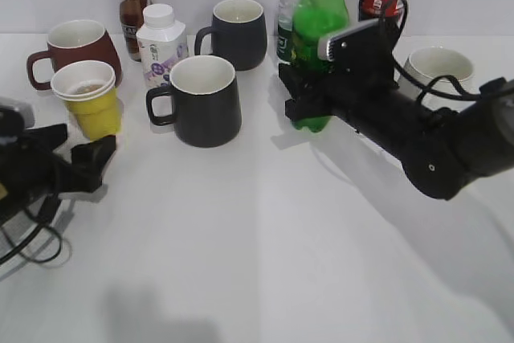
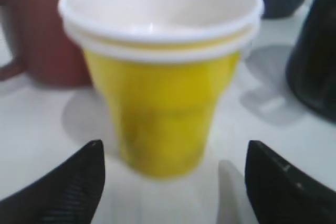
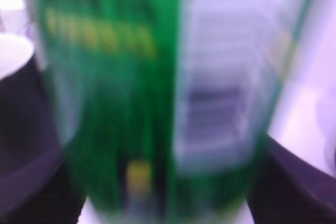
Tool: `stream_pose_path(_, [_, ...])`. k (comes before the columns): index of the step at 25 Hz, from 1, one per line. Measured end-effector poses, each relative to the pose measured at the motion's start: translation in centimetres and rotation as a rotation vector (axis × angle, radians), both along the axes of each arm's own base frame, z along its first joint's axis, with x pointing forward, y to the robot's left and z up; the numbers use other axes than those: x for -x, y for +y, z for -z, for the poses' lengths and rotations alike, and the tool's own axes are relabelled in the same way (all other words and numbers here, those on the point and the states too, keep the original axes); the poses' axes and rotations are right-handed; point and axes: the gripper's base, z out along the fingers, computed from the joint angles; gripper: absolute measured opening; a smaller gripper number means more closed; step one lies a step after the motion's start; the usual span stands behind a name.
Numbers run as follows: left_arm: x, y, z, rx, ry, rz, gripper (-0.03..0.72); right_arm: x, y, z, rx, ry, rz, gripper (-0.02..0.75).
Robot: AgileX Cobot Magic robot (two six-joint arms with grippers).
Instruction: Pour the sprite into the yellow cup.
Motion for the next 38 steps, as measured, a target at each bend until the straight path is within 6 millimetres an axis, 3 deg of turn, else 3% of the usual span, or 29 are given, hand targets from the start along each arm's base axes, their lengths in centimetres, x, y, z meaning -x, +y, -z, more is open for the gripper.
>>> stream_pose_path(3, [1.2,0.3,-0.6,0.0,0.0,-0.001,0.631,0.7,-0.3,0.3,-0.005,0.0,0.0,0.571])
stream_pose_path(6, [2.3,0.4,-1.7,0.018,-0.015,0.002,0.603,1.5,-0.8,0.5,-0.019,0.037,0.005,0.61])
stream_pose_path(14, [4.9,0.8,-5.4,0.134,0.009,-0.008,0.538,4.0,-2.2,-1.0,-0.037,0.163,0.03,0.618])
stream_pose_path(22, [6.9,1.9,-8.4,0.154,0.26,-0.133,0.535,6.1,-3.1,-1.7,0.039,0.493,0.055,0.602])
stream_pose_path(29, [8.6,3.7,-14.4,0.096,0.49,-0.33,0.535,8.4,-4.9,-4.5,0.171,0.662,0.126,0.593])
stream_pose_path(33, [11.3,4.6,-17.5,0.026,0.624,-0.38,0.535,10.5,-6.7,-6.3,0.265,0.773,0.222,0.592])
stream_pose_path(35, [13.5,5.2,-18.7,-0.036,0.664,-0.371,0.535,11.8,-7.8,-7.3,0.297,0.833,0.272,0.592])
stream_pose_path(38, [16.1,5.7,-18.8,-0.137,0.76,-0.339,0.535,14.4,-9.1,-9.3,0.346,0.907,0.274,0.592])
